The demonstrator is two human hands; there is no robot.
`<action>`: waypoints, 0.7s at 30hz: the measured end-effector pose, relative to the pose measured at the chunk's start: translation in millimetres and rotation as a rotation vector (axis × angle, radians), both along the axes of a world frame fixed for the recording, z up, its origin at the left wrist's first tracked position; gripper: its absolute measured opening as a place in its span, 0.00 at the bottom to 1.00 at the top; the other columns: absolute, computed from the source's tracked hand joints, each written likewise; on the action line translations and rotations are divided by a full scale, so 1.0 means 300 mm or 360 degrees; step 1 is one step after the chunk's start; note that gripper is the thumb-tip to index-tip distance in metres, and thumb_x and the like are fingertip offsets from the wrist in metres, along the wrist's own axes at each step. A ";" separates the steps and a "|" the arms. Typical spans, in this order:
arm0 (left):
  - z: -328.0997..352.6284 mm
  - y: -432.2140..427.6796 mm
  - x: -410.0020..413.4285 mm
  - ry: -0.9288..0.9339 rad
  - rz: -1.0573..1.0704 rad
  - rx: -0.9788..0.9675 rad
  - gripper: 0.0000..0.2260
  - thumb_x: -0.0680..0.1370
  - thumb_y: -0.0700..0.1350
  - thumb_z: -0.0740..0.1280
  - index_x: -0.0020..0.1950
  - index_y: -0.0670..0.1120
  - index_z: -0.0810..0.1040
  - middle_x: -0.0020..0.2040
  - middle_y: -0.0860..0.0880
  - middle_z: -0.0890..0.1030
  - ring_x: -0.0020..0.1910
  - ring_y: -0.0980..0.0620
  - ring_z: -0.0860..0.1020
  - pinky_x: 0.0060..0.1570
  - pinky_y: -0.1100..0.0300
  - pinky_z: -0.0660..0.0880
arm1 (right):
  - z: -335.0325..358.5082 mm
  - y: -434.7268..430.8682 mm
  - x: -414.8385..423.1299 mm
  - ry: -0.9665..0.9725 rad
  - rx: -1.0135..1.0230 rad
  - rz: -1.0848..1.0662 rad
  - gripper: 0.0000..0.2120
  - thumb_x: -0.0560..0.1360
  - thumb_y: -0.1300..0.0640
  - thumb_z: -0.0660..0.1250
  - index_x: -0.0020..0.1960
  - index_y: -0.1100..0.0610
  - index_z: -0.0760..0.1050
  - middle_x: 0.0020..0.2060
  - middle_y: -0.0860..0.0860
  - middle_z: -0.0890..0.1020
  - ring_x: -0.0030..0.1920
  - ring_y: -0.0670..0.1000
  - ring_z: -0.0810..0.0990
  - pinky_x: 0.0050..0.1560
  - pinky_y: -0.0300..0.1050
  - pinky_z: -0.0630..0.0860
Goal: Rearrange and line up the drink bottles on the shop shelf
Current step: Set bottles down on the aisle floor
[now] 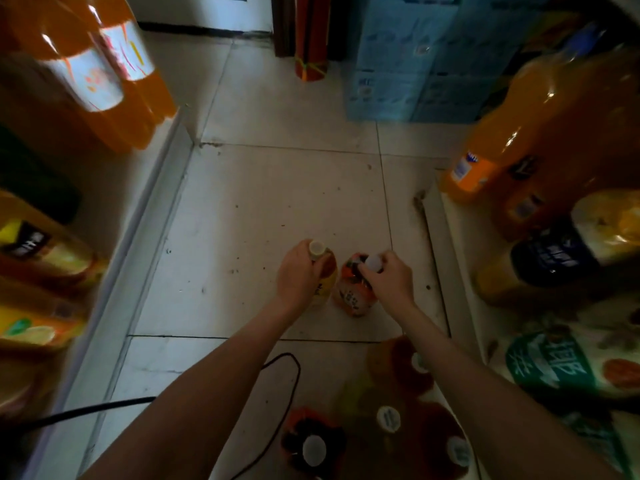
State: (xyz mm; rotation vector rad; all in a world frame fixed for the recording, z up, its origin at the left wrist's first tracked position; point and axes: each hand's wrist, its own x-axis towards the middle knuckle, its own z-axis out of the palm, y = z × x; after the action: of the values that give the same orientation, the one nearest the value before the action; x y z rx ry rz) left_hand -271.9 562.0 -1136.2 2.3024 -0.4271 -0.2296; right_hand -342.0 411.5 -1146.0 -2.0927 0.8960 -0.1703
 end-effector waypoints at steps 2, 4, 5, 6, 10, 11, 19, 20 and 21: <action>-0.031 -0.003 0.009 0.0053 0.0020 0.0029 0.12 0.78 0.47 0.65 0.56 0.40 0.74 0.50 0.43 0.79 0.47 0.45 0.77 0.45 0.55 0.73 | -0.014 -0.007 0.014 -0.0021 -0.0023 0.0014 0.14 0.70 0.50 0.72 0.40 0.54 0.69 0.33 0.46 0.74 0.32 0.43 0.71 0.26 0.34 0.63; -0.051 -0.006 0.016 0.0060 0.0037 0.0056 0.12 0.78 0.48 0.65 0.56 0.41 0.73 0.48 0.44 0.79 0.45 0.46 0.77 0.41 0.56 0.73 | -0.022 -0.010 0.021 -0.0038 -0.0034 0.0058 0.14 0.70 0.51 0.73 0.40 0.53 0.67 0.32 0.44 0.72 0.32 0.41 0.70 0.25 0.31 0.63; -0.053 -0.012 0.024 0.0084 0.0043 0.0073 0.13 0.78 0.49 0.66 0.56 0.41 0.73 0.48 0.44 0.79 0.44 0.46 0.77 0.40 0.57 0.73 | -0.028 -0.012 0.020 -0.0027 -0.0006 0.0078 0.13 0.71 0.53 0.73 0.41 0.52 0.67 0.33 0.44 0.72 0.32 0.41 0.71 0.24 0.30 0.64; -0.047 -0.017 0.028 0.0122 0.0052 0.0105 0.13 0.77 0.49 0.66 0.57 0.42 0.73 0.48 0.44 0.79 0.45 0.46 0.77 0.39 0.57 0.72 | -0.029 -0.011 0.014 0.0010 0.0030 0.0103 0.13 0.71 0.54 0.72 0.43 0.53 0.68 0.35 0.44 0.73 0.34 0.42 0.72 0.25 0.30 0.65; 0.060 -0.045 0.035 0.0365 -0.0078 0.0496 0.14 0.77 0.44 0.66 0.61 0.42 0.71 0.54 0.42 0.79 0.51 0.44 0.77 0.49 0.51 0.76 | 0.078 0.008 -0.008 0.0270 0.0310 0.0198 0.16 0.75 0.57 0.68 0.61 0.54 0.69 0.54 0.52 0.75 0.52 0.52 0.75 0.40 0.36 0.71; 0.122 -0.056 0.028 0.0445 -0.0154 0.0548 0.16 0.76 0.42 0.65 0.64 0.42 0.71 0.57 0.42 0.78 0.54 0.43 0.76 0.52 0.50 0.75 | 0.150 0.012 -0.005 0.0255 0.0346 0.0174 0.17 0.77 0.59 0.64 0.65 0.54 0.69 0.59 0.54 0.75 0.56 0.53 0.74 0.44 0.35 0.71; 0.985 -0.218 0.009 0.0541 -0.0355 -0.0019 0.18 0.79 0.40 0.62 0.69 0.51 0.70 0.62 0.46 0.77 0.57 0.51 0.77 0.51 0.61 0.72 | 1.014 -0.069 0.044 -0.0130 0.0337 0.0044 0.12 0.80 0.59 0.59 0.62 0.56 0.74 0.58 0.52 0.78 0.56 0.45 0.74 0.50 0.35 0.69; 1.132 -0.240 0.017 0.0533 -0.0367 -0.0090 0.18 0.79 0.40 0.63 0.68 0.50 0.71 0.60 0.46 0.78 0.55 0.53 0.77 0.49 0.64 0.71 | 1.140 -0.084 0.040 -0.0164 0.0359 0.0014 0.12 0.80 0.60 0.60 0.61 0.57 0.75 0.57 0.53 0.78 0.56 0.47 0.75 0.51 0.37 0.71; 1.261 -0.260 0.023 0.0513 -0.0380 -0.0138 0.17 0.79 0.40 0.63 0.67 0.49 0.71 0.59 0.46 0.79 0.54 0.54 0.77 0.48 0.65 0.70 | 1.257 -0.090 0.037 -0.0201 0.0373 -0.0028 0.11 0.79 0.60 0.60 0.61 0.58 0.75 0.56 0.53 0.79 0.55 0.48 0.76 0.51 0.38 0.71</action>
State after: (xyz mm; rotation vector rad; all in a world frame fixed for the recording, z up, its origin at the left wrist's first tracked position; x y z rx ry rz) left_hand -265.0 484.1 -757.8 2.0788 -0.5325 -0.6759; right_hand -330.9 384.7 -768.8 -1.8370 0.8174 -0.1950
